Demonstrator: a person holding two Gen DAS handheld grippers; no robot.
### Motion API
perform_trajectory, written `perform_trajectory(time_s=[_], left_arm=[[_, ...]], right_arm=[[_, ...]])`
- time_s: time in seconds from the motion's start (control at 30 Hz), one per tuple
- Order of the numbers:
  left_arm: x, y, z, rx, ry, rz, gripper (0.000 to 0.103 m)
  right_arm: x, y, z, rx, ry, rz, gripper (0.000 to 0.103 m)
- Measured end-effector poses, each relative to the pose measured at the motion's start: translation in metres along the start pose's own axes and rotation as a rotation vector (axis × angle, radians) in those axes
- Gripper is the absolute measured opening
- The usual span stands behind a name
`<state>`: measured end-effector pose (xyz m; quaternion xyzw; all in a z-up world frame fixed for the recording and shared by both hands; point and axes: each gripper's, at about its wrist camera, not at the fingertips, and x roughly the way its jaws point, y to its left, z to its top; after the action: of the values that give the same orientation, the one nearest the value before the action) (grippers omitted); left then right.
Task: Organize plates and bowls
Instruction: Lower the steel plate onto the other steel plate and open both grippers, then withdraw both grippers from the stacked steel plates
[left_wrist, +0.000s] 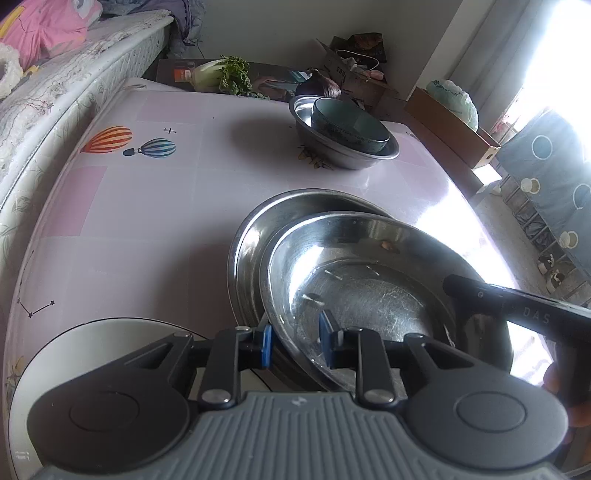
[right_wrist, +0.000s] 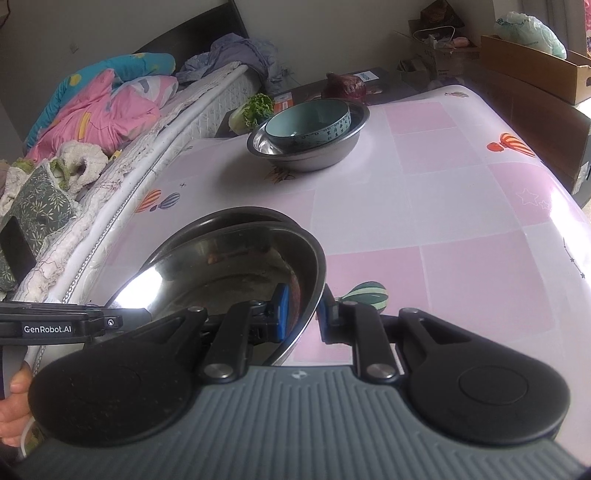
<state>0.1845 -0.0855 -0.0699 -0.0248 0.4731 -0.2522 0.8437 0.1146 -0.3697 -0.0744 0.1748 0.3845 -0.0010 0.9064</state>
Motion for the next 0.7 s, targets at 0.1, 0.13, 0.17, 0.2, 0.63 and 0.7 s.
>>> perform_trajectory(time_s=[0.1,0.13,0.17,0.2,0.63,0.7], left_arm=[[0.000,-0.001,0.000,0.016,-0.010,0.002,0.030],[0.000,-0.002,0.000,0.021,-0.012,0.006,0.033],[0.000,-0.002,0.000,0.024,-0.015,0.008,0.036],[-0.001,-0.002,0.001,0.027,-0.021,0.013,0.036],[-0.009,-0.012,0.000,0.051,-0.046,0.071,0.059],[-0.009,-0.011,0.000,0.045,-0.046,0.077,0.059]], right_arm=[[0.007,0.004,0.001,-0.020,0.005,-0.022,0.020],[0.010,0.006,0.000,-0.031,0.006,-0.037,0.023],[0.012,0.007,0.000,-0.039,0.006,-0.049,0.025],[0.013,0.007,-0.001,-0.043,0.006,-0.059,0.029],[0.005,-0.011,-0.013,0.062,-0.001,-0.047,0.046],[0.001,-0.015,-0.017,0.083,-0.003,-0.041,0.047]])
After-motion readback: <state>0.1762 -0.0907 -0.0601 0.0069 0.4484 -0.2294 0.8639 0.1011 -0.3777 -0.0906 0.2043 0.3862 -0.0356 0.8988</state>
